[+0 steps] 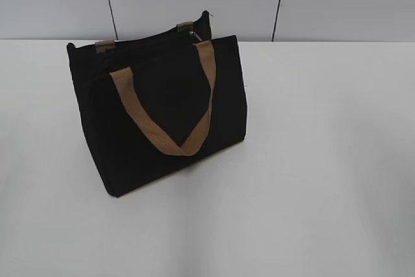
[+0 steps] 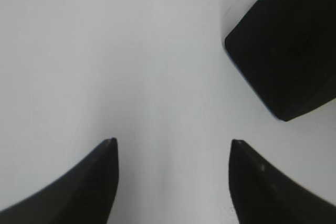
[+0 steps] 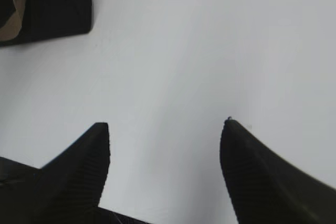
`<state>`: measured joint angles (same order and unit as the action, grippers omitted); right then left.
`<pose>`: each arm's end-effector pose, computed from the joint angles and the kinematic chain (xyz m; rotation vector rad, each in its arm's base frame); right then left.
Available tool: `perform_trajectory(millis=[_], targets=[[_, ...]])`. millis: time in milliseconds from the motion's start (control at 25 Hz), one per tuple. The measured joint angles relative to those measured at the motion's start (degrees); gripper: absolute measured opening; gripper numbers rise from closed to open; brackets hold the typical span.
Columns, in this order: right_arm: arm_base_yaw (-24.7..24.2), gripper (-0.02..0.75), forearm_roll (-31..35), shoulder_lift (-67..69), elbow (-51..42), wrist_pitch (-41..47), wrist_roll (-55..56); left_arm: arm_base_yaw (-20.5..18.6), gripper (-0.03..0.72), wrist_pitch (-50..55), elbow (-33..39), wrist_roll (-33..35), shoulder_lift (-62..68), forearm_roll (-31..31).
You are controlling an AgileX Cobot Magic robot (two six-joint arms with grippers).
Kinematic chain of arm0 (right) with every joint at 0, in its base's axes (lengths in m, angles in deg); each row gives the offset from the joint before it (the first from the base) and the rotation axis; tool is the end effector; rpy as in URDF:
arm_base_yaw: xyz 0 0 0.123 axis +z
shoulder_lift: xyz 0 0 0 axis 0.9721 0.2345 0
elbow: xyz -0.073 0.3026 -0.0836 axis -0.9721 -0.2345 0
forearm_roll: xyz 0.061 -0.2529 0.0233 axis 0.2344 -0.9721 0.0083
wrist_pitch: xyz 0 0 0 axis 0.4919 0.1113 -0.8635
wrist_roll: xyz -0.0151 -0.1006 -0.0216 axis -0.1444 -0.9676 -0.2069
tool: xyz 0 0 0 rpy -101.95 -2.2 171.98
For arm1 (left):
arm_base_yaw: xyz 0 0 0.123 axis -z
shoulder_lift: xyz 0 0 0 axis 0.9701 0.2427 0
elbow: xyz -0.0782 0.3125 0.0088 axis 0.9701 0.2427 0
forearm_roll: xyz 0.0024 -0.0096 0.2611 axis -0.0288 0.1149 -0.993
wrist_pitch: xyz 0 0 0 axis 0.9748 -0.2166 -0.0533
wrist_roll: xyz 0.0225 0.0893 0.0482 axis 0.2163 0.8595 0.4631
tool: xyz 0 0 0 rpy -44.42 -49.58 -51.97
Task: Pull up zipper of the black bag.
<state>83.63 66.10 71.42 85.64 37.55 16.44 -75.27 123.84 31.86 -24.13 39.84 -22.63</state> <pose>0.1350 0.0274 0.4011 -0.4232 2.3653 0.0888 0.0840 -0.0071 0.3368 0.0613 2.3342 -0.0671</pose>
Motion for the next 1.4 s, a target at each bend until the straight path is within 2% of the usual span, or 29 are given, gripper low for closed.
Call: perform_trajectory(millis=[240, 520, 1040, 1160, 1400], targets=[[0.0, 0.501, 0.0, -13.7, -19.1, -2.3, 0.0, 0.0, 0.493, 0.3, 7.0, 0.0, -10.6, 0.6], [0.0, 0.501, 0.0, -26.8, -30.7, -1.4, 0.8, 0.0, 0.493, 1.9, 8.3, 0.0, -17.5, 0.6], [0.0, 0.501, 0.0, -48.5, -32.3, -0.5, 2.3, 0.0, 0.493, 5.2, 9.9, 0.1, -30.4, 0.8], [0.0, 0.501, -0.3, -49.9, -32.3, -0.4, 2.6, 0.0, 0.491, 5.5, 9.9, 0.1, -34.5, 0.9], [0.0, 0.501, -0.4, -49.9, -32.4, -0.2, 2.8, 0.0, 0.489, 5.7, 9.9, 0.1, -34.9, 0.9]])
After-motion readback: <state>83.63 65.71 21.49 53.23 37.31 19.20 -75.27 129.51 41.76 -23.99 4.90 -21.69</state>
